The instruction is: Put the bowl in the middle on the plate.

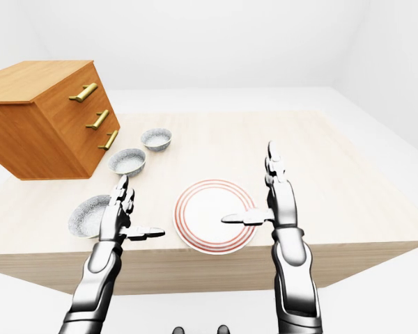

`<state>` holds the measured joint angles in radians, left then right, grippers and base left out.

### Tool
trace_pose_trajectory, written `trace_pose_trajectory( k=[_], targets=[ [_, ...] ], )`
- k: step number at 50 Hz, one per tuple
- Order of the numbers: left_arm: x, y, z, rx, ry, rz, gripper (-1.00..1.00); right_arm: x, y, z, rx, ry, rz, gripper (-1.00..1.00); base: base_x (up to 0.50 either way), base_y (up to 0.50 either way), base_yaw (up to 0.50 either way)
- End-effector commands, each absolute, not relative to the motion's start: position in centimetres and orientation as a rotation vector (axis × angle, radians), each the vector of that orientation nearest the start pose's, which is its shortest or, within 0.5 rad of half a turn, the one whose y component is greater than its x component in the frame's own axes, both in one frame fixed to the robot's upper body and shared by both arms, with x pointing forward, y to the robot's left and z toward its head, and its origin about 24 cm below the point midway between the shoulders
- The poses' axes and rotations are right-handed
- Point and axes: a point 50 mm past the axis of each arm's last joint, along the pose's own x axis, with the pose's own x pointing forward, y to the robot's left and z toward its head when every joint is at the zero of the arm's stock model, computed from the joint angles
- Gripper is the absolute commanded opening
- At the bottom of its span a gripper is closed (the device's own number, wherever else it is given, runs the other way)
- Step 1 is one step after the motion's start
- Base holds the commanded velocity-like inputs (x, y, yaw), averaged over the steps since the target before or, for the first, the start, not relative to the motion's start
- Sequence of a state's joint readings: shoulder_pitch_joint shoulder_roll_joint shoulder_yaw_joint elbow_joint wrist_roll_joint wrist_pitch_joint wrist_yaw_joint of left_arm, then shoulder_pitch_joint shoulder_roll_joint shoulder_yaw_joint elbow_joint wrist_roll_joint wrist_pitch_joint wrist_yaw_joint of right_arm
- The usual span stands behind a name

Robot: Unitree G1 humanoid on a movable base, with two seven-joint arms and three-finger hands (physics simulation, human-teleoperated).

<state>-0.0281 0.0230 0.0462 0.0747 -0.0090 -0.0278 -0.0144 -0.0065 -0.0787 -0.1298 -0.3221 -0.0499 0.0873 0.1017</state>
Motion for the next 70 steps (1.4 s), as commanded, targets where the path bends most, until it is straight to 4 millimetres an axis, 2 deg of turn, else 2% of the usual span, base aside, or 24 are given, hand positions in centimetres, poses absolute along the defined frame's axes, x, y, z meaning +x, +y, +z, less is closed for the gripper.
trace_pose_trajectory(
  k=[1,6,8,13,18,19,21,22,28,36,39,58,62,70],
  targets=[
    [26.1,16.2,3.0,0.025,0.018,0.026,1.00,22.5,-18.9,17.2,-0.342,-0.478,0.005,1.00,0.00,0.00,0.00],
    [25.9,16.2,3.0,0.026,0.006,0.027,1.00,21.0,-19.6,19.0,-0.442,-0.538,0.007,1.00,0.00,0.00,0.00],
    [25.9,16.2,3.0,0.030,0.004,0.026,1.00,20.7,-19.8,19.1,-0.472,-0.535,0.004,1.00,0.00,0.00,0.00],
    [26.2,16.3,2.1,0.034,0.042,0.027,1.00,18.5,-22.1,20.5,-0.601,-0.541,-0.033,1.00,0.00,0.00,0.00],
    [26.1,16.5,2.3,0.037,0.034,0.042,1.00,18.6,-23.8,18.9,-0.567,-0.444,-0.084,1.00,0.00,0.00,0.00],
    [25.9,16.4,3.0,0.034,0.001,0.036,1.00,18.6,-24.0,18.4,-0.557,-0.422,-0.086,1.00,0.00,0.00,0.00],
    [25.8,16.3,3.1,0.062,-0.001,0.023,1.00,18.8,-24.3,17.8,-0.548,-0.389,-0.092,1.00,0.00,0.00,0.00],
    [25.9,16.8,3.6,0.067,-0.025,0.059,1.00,18.9,-24.9,17.2,-0.536,-0.355,-0.109,1.00,0.00,0.00,0.00],
    [25.8,16.3,2.9,0.073,0.007,0.038,1.00,17.9,-26.5,17.7,-0.570,-0.347,-0.153,1.00,0.00,0.00,0.00],
    [25.8,16.3,3.0,0.075,0.003,0.039,1.00,17.4,-27.1,17.4,-0.567,-0.321,-0.175,1.00,0.00,0.00,0.00],
    [25.5,16.2,3.6,0.080,-0.025,0.037,1.00,17.1,-27.4,17.4,-0.569,-0.316,-0.184,1.00,0.00,0.00,0.00],
    [25.2,16.0,4.1,0.085,-0.035,0.028,1.00,15.7,-31.4,14.3,-0.488,-0.150,-0.305,1.00,0.00,0.00,0.00],
    [25.4,16.0,4.0,0.086,-0.034,0.028,1.00,15.5,-31.9,14.1,-0.485,-0.137,-0.316,1.00,0.00,0.00,0.00],
    [25.4,16.0,3.9,0.086,-0.033,0.026,1.00,14.8,-33.0,12.5,-0.443,-0.067,-0.350,1.00,0.00,0.00,0.00]
  ],
)
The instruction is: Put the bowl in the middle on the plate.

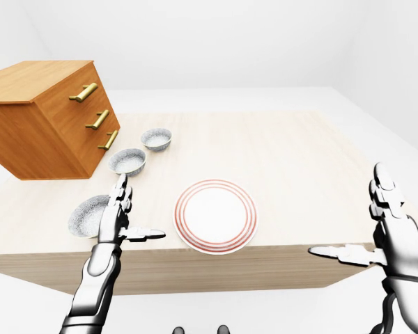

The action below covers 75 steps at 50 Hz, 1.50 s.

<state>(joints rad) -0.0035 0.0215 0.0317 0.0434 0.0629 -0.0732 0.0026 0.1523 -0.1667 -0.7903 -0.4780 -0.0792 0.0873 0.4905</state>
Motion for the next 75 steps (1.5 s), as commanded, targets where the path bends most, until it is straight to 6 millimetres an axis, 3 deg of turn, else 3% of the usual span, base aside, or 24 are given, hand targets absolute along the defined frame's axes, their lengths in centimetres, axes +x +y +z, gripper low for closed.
trace_pose_trajectory(
  k=[1,8,18,75],
  targets=[
    [25.4,16.0,3.9,0.086,-0.032,0.027,1.00,14.8,-33.0,12.5,-0.442,-0.067,-0.350,1.00,0.00,0.00,0.00],
    [25.4,15.8,3.7,0.093,-0.029,0.013,1.00,15.1,-32.6,14.2,-0.413,-0.183,-0.361,1.00,0.00,0.00,0.00],
    [25.6,15.8,2.9,0.094,0.004,0.008,1.00,16.3,-32.3,11.3,-0.349,-0.083,-0.361,1.00,0.00,0.00,0.00],
    [26.1,15.7,2.0,0.139,0.045,0.003,1.00,16.4,-32.1,10.4,-0.315,-0.053,-0.312,1.00,0.00,0.00,0.00]
  ],
)
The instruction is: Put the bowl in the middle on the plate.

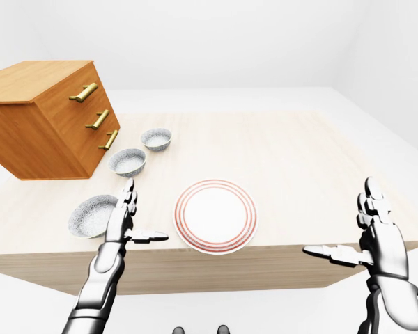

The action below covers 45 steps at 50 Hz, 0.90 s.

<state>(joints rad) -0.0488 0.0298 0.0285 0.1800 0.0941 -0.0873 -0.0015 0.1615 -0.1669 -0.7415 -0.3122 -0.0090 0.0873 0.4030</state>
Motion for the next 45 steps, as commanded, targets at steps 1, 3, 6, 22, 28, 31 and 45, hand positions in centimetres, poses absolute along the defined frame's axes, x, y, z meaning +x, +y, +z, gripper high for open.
trace_pose_trajectory(
  k=[1,3,6,22,28,31,45],
  targets=[
    [26.1,15.8,1.6,0.167,0.063,0.024,1.00,16.1,-31.8,10.9,-0.310,-0.078,-0.274,1.00,0.37,0.20,0.00],
    [26.1,15.9,1.7,0.167,0.061,0.026,1.00,16.1,-31.7,11.1,-0.313,-0.084,-0.273,1.00,0.37,0.19,0.00],
    [26.1,15.8,1.6,0.171,0.061,0.023,1.00,16.1,-31.8,10.9,-0.307,-0.080,-0.272,1.00,0.38,0.19,0.00],
    [25.6,15.7,2.7,0.264,0.012,0.014,1.00,16.1,-31.9,11.0,-0.314,-0.080,-0.280,1.00,0.46,0.19,0.00],
    [24.9,14.7,8.8,0.569,-0.255,-0.027,1.00,16.4,-32.1,10.7,-0.317,-0.066,-0.313,1.00,0.06,0.04,0.00],
    [24.8,14.6,9.4,0.589,-0.267,-0.039,1.00,16.5,-32.2,10.6,-0.317,-0.060,-0.315,1.00,0.00,0.00,0.00],
    [25.0,14.2,10.4,0.764,-0.312,-0.048,1.00,16.3,-31.9,10.7,-0.324,-0.061,-0.296,1.00,0.00,0.00,0.00]
  ],
)
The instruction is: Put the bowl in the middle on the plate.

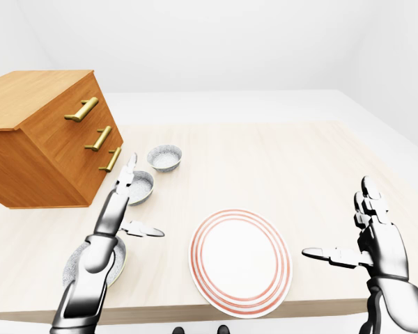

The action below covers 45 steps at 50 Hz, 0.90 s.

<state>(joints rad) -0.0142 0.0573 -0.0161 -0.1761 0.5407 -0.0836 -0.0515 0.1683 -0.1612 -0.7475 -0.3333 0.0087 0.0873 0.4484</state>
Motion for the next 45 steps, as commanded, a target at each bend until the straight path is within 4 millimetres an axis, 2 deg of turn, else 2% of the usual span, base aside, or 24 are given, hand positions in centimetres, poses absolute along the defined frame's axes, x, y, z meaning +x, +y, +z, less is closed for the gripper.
trace_pose_trajectory(
  k=[1,6,9,20,26,33,35,45],
  targets=[
    [24.9,14.2,10.4,0.772,-0.312,-0.054,1.00,16.3,-32.0,10.7,-0.323,-0.059,-0.296,1.00,0.00,0.00,0.00],
    [25.5,14.3,11.3,0.858,-0.317,-0.045,1.00,16.2,-31.9,10.6,-0.323,-0.058,-0.295,1.00,0.00,0.00,0.00],
    [25.6,14.2,12.8,0.875,-0.340,-0.025,1.00,16.2,-31.9,10.7,-0.325,-0.061,-0.294,1.00,0.00,0.00,0.00],
    [27.1,14.0,14.5,1.096,-0.377,-0.049,1.00,16.2,-32.0,10.5,-0.320,-0.051,-0.293,1.00,0.00,0.00,0.00],
    [28.5,14.5,14.7,1.234,-0.360,-0.062,1.00,16.2,-31.9,10.6,-0.326,-0.055,-0.291,1.00,0.00,0.00,0.00],
    [29.2,14.7,14.9,1.310,-0.326,-0.085,1.00,16.3,-31.9,10.5,-0.327,-0.050,-0.291,1.00,0.00,0.00,0.00],
    [29.0,14.5,14.5,1.311,-0.294,-0.139,1.00,16.3,-31.9,10.6,-0.329,-0.052,-0.291,1.00,0.00,0.00,0.00],
    [30.4,15.5,14.2,1.408,-0.216,-0.146,1.00,16.3,-31.8,10.8,-0.337,-0.058,-0.289,1.00,0.00,0.00,0.00]
  ],
)
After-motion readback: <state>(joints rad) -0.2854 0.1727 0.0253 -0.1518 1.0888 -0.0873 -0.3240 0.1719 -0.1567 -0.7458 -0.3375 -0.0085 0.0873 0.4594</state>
